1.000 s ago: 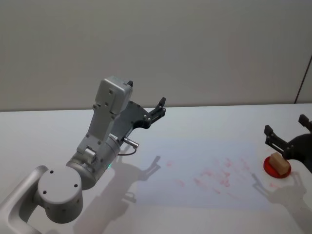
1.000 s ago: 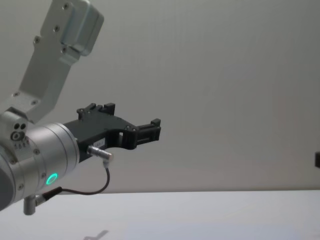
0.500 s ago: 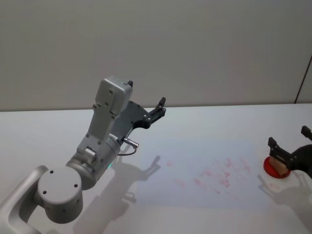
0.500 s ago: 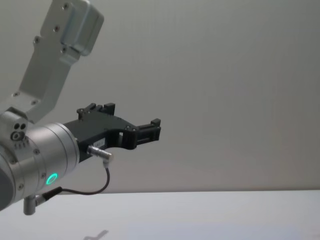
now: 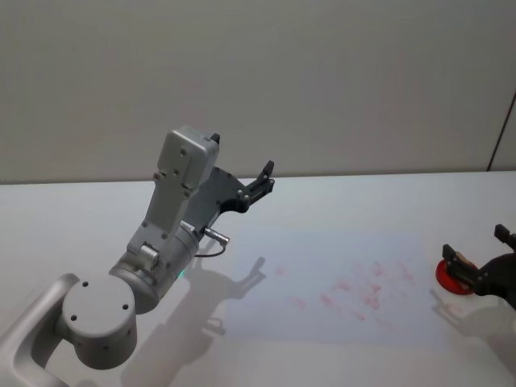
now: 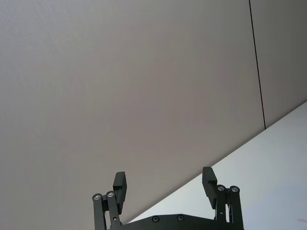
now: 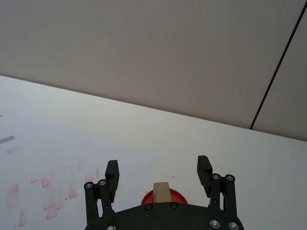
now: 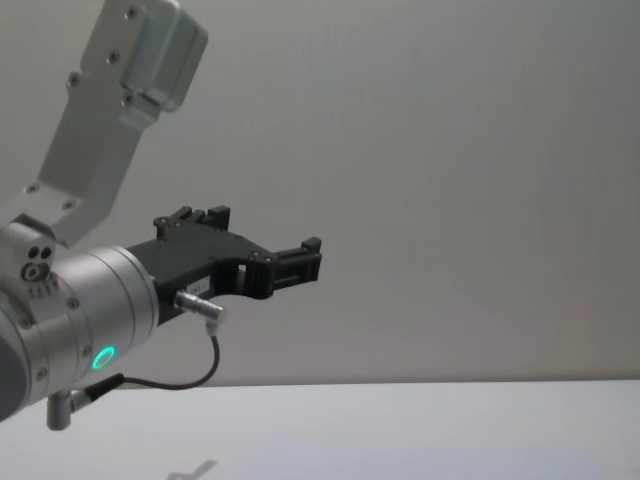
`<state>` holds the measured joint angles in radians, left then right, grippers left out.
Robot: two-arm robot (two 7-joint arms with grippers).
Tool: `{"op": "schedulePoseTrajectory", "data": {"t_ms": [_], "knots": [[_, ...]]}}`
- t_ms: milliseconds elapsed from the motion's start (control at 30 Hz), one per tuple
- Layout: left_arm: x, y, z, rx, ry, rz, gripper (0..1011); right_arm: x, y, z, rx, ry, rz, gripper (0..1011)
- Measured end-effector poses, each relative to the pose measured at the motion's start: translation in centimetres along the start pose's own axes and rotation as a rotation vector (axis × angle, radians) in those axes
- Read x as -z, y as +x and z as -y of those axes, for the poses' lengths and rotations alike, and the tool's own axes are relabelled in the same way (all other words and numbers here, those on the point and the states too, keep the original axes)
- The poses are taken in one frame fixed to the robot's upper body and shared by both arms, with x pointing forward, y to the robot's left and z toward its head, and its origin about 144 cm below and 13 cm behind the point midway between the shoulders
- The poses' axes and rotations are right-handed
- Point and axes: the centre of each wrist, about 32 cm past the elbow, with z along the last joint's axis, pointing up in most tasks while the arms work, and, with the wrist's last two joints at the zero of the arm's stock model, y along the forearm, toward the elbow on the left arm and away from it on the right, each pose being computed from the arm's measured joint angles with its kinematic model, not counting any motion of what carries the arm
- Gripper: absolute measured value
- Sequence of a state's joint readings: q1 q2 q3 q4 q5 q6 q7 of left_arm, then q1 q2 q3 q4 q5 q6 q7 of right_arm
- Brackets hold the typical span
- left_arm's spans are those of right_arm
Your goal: Use the one hand to pick up the stamp and affix it onto the A4 paper.
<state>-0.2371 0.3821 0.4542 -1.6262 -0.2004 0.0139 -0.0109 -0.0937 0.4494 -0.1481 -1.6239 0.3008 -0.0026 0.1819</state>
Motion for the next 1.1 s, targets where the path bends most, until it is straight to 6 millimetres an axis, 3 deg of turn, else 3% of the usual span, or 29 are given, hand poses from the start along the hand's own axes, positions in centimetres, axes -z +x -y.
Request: {"op": "schedulePoseTrajectory", "data": {"t_ms": [1100], "knots": [[0.0,0.0,0.0,0.000,0.000,0.000,1001,2.4,0.7,-1.8,-0.021,-0.126,0.029,1001]]}}
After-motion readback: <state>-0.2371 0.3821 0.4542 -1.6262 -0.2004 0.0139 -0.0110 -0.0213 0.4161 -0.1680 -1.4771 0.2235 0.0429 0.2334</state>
